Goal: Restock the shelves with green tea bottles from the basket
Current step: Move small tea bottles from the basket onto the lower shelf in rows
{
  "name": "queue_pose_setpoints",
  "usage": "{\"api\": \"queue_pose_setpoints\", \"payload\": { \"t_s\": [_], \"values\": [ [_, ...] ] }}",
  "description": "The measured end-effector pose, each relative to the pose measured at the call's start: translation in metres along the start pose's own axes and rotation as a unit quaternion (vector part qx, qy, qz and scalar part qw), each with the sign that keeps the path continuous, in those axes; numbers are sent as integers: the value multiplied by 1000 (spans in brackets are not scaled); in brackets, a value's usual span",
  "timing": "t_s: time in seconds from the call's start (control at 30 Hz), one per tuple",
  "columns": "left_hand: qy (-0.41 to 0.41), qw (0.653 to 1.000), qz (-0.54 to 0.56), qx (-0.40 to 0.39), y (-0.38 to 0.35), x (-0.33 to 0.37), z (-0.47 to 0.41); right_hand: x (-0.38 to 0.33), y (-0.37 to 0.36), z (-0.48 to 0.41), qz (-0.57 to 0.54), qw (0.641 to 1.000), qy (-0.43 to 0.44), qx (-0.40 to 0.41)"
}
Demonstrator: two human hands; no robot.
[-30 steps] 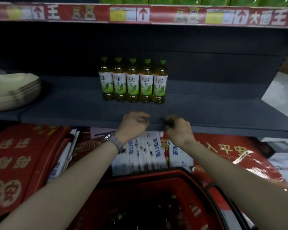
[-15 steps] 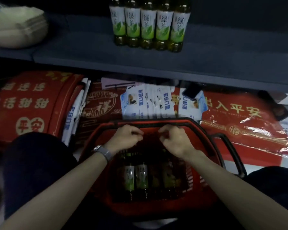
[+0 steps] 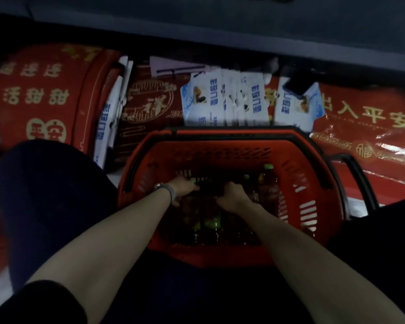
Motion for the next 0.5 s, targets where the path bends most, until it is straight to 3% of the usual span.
{"api": "queue_pose_setpoints", "payload": {
  "t_s": [0.17, 0.33, 0.5],
  "values": [
    [33, 998, 55, -16, -3, -15, -11, -5, -7, -4, 47, 997, 43, 36],
    [29, 997, 55, -43, -9, -20, -20, -14, -14, -14, 170, 985, 32, -25],
    [16, 999, 27, -33, -10, -21, -24, -10, -13, -26, 110, 993, 23, -39]
  ]
}}
Point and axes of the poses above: each hand's wrist, its own z-axis away from the middle knuckle, its own y-axis out of the back of the hand, x = y × z, the point moved 2 cm from there along -z, towards the middle knuckle, and after that the axes turned 10 degrees about z, right-handed, at the moved point
